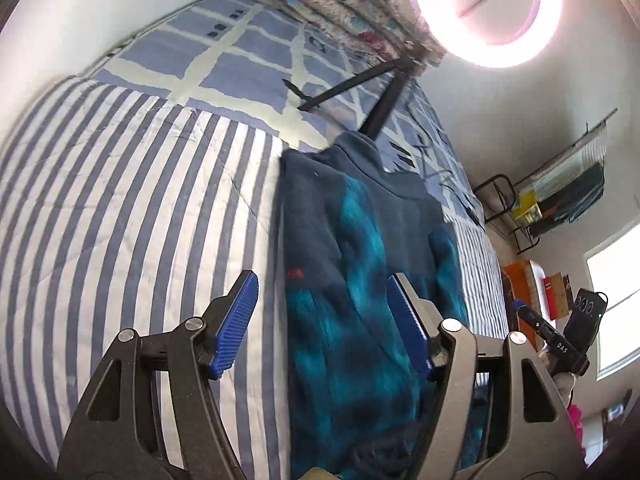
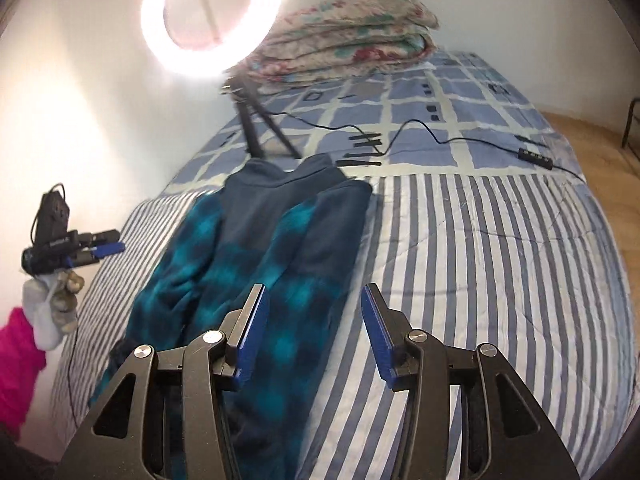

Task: Fold large clothes
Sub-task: 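Move both grippers to the collar end and grasp it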

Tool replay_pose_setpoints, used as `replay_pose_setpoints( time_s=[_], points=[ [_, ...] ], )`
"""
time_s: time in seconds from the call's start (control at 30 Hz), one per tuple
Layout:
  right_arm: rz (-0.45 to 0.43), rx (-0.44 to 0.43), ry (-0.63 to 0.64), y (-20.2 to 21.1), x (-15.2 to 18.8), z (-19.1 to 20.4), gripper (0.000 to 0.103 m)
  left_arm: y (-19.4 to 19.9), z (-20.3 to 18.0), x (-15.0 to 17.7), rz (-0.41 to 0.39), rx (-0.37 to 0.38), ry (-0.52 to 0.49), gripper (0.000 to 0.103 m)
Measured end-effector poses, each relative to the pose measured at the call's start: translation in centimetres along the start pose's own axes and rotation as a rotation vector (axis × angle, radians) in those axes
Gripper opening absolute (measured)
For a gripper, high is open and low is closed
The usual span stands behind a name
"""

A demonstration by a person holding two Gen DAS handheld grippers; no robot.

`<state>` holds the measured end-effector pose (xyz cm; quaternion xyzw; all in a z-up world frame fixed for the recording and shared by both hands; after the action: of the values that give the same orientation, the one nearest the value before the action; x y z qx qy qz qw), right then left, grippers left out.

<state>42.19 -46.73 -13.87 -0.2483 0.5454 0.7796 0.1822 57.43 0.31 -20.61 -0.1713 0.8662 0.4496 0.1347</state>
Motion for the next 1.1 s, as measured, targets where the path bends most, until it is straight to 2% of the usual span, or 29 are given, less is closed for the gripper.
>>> replay_pose_setpoints(
  time_s=[0.23,0.43,0.63,0.77,0.83,0.87,0.93,1.0,1.1],
  points=[
    [0.026,-0.054,-0.056,-4.8,-2.4,-1.9,0.047,-4.0,1.9,-2.7,0.027,0.003,0.060,0.069],
    [0.053,-0.086,-0.080,-9.2,-4.0,-2.8,0.047,-8.1,2.3,-4.9,0.072,-0.027,0.039,0.069],
    [0.065,-0.101,-0.101,-12.7,-5.8,-4.2,0.047,-10.9,1.5,-7.0,0.078,-0.054,-0.003,0.067],
    [0.075,-0.097,-0.107,-14.9,-6.8,-4.7,0.047,-12.7,0.0,-7.6,0.098,-0.085,-0.073,0.049],
    [0.077,-0.106,-0.106,-15.8,-7.1,-4.6,0.047,-13.5,-1.1,-7.5,0.097,-0.109,-0.125,0.032],
    [0.077,-0.106,-0.099,-16.1,-7.2,-4.3,0.046,-13.7,-1.5,-7.4,0.097,-0.119,-0.144,0.027],
    [0.080,-0.097,-0.074,-16.6,-7.2,-3.6,0.033,-14.0,-2.4,-7.2,0.081,-0.148,-0.183,0.013],
    [0.086,-0.074,-0.048,-16.9,-7.2,-3.0,0.011,-13.8,-3.2,-6.8,0.056,-0.160,-0.215,0.010],
    [0.066,-0.051,-0.011,-16.1,-7.2,-2.3,0.008,-12.8,-4.1,-6.2,0.019,-0.158,-0.242,0.008]
  ],
)
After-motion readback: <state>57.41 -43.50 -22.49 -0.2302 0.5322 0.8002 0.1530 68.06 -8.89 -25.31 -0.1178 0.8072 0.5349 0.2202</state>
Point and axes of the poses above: each gripper's, at about its wrist camera, not at the fingertips, and y roughly against the way its jaws point, z to its left, x to its underside, the point moved 2 cm from there along -y, roughly the way its jaws point, and after that the axes turned 4 degrees about z, right-handed, at the moved point
